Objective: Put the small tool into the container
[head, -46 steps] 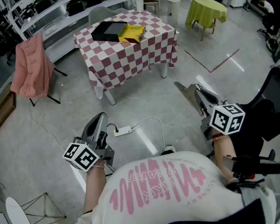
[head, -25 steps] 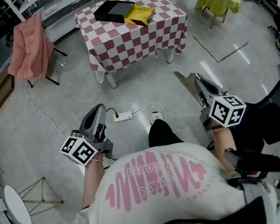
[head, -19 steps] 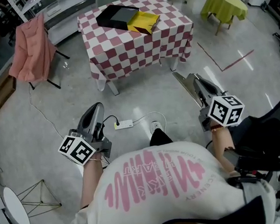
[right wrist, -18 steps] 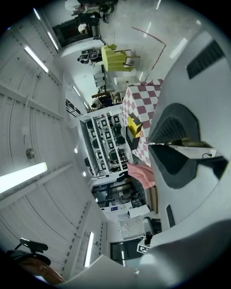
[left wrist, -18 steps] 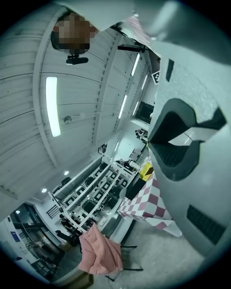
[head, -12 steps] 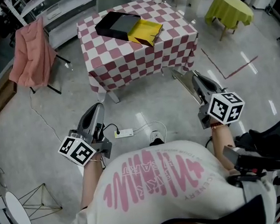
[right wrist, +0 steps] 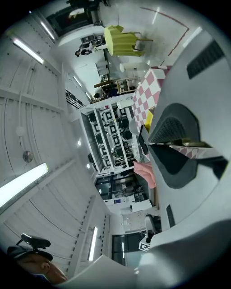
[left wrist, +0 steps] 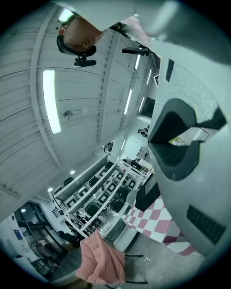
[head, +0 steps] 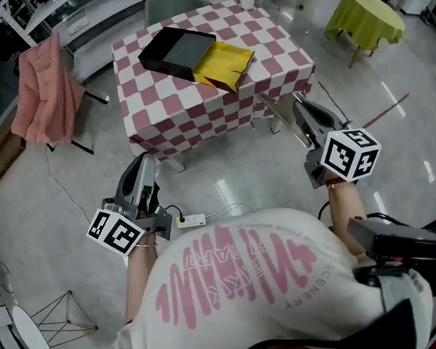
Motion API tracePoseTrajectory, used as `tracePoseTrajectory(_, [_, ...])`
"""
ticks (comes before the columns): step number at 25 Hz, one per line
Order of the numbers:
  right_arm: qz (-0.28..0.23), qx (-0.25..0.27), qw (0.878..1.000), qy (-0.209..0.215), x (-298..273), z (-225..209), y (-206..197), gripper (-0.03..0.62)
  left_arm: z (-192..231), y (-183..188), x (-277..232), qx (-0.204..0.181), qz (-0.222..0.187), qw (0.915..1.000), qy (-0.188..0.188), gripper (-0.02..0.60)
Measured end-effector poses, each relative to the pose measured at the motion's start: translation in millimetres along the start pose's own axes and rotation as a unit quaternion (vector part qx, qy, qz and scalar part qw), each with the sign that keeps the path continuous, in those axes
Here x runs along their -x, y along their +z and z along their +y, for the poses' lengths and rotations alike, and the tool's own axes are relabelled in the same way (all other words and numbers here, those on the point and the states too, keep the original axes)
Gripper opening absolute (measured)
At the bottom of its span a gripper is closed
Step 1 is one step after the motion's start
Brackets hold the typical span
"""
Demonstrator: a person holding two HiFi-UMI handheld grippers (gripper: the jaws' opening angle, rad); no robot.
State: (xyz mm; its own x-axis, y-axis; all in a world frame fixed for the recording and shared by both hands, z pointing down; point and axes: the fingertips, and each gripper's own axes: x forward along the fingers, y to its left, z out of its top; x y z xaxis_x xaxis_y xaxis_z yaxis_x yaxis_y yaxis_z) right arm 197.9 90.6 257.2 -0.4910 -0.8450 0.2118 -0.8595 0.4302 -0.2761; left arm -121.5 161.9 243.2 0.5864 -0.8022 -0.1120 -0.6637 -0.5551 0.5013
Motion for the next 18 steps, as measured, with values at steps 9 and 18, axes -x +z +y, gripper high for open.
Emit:
tracePoseTrajectory(9, [-0.002,-0.007,1.0,-0.009,-45,-39,6,0.02,29,-5,-28,-0.024,-0.017,0.9988,0.04,0.008])
tracePoseTrajectory(18, [0.022,-0.037,0.999,-0.002,-85,-49,-12,0.02,68,-11,-52,-0.002,-0.012,0.9985,0.053,0.008])
